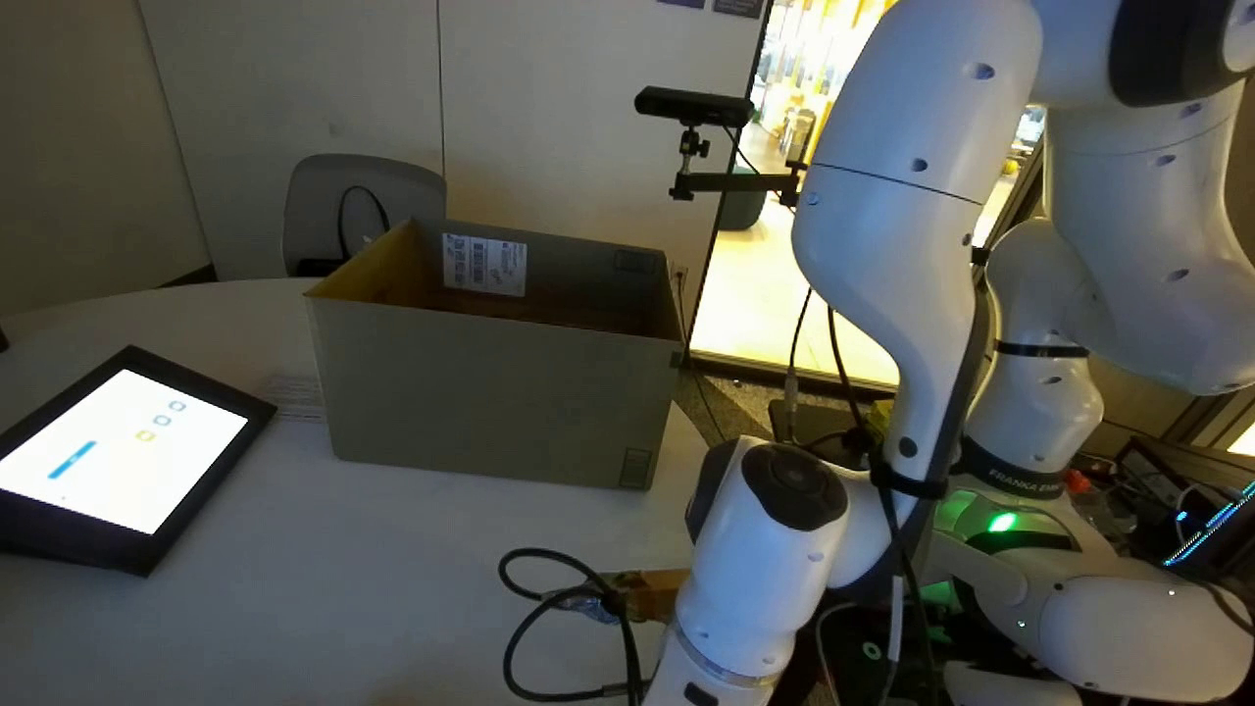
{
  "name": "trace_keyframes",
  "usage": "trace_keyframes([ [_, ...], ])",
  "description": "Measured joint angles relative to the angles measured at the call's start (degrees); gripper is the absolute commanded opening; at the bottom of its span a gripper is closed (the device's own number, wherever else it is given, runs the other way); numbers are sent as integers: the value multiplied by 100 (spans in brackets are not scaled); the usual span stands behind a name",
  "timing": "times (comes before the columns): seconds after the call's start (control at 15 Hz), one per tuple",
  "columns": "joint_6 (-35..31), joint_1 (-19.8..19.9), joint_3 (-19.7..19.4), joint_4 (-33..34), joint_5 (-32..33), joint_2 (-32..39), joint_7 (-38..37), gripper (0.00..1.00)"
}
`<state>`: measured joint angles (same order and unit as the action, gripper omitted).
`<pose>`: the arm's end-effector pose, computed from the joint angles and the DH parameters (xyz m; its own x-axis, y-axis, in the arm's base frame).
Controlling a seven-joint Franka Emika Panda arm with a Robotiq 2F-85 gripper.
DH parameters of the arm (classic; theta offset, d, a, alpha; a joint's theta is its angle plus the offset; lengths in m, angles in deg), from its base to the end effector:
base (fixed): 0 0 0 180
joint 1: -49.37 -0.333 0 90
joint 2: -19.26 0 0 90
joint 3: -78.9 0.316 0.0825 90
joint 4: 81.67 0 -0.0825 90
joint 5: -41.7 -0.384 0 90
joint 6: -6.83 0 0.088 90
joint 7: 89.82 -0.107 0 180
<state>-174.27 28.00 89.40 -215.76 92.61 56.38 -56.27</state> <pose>0.3603 0.3187 0.0860 -0.4091 0.9016 0.1406 0.9081 0.3874 0.1589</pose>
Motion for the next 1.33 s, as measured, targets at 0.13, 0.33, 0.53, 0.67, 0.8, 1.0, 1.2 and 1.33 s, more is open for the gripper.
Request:
trace_keyframes([
  [0.13,167,165,151,105,0,107,15,100],
  [0.33,384,320,327,201,0,155,15,100],
  [0.53,576,402,425,291,-2,173,14,74],
  [0.67,691,454,488,339,-6,179,14,60],
  [0.8,758,529,567,377,-10,178,15,42],
  [1.0,839,617,640,462,-14,178,18,19],
  [1.2,873,661,670,513,-16,178,18,6],
  [1.33,877,689,688,522,-35,178,18,5],
])
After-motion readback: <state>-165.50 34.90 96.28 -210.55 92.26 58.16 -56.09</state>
